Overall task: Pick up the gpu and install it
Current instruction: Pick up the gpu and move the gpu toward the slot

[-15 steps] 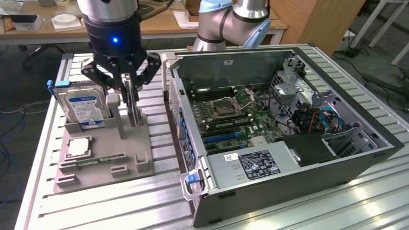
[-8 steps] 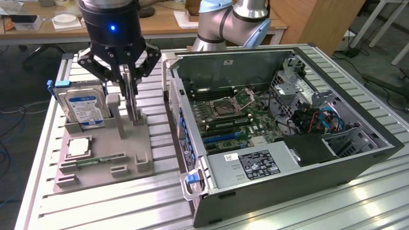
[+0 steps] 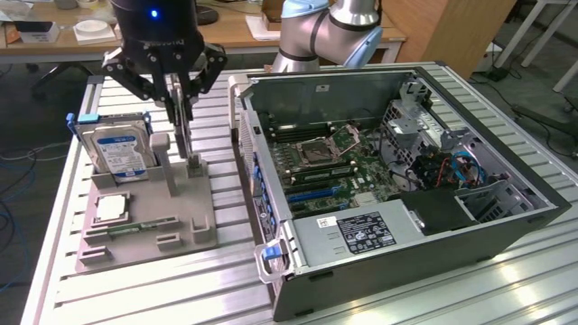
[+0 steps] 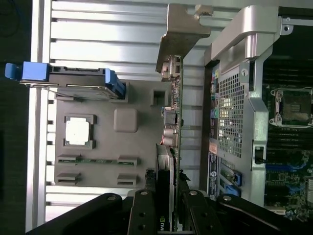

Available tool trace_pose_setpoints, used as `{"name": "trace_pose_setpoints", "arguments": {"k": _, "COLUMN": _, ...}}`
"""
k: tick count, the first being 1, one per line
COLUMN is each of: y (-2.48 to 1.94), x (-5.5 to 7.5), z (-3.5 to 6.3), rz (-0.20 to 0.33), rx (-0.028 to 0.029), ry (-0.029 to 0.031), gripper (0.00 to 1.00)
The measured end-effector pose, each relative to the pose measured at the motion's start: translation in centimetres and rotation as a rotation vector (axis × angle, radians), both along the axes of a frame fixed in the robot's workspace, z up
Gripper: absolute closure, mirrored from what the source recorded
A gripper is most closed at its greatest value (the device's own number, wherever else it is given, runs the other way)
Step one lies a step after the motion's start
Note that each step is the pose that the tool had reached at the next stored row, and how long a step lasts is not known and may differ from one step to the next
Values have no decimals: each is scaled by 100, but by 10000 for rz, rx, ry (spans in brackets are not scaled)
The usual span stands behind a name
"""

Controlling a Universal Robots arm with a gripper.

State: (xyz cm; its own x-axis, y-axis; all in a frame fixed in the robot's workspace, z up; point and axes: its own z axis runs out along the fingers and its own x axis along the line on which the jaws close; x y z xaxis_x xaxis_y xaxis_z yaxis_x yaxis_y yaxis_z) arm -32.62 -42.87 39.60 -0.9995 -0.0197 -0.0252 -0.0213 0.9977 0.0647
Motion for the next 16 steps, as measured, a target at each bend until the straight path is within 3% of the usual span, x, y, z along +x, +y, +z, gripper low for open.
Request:
{"name": "trace_pose_setpoints", "arguments": {"k": 4, "y": 0, "x": 1, "z": 101, "rz": 0, "rx": -14, "ry": 1, "gripper": 73}}
{"name": "trace_pose_setpoints", "arguments": {"k": 8, "y": 0, "x": 7, "z": 132, "rz": -1, "rx": -257, "ry": 7, "gripper": 73}}
{"name": "trace_pose_setpoints", "arguments": {"k": 10, "y": 0, "x": 8, "z": 158, "rz": -2, "rx": -342, "ry": 8, "gripper": 73}}
{"name": "trace_pose_setpoints", "arguments": {"k": 14, "y": 0, "x": 12, "z": 209, "rz": -4, "rx": -453, "ry": 9, "gripper": 73}}
{"name": "trace_pose_setpoints", "arguments": {"k": 16, "y": 0, "x": 5, "z": 209, "rz": -6, "rx": -452, "ry": 7, "gripper": 73}}
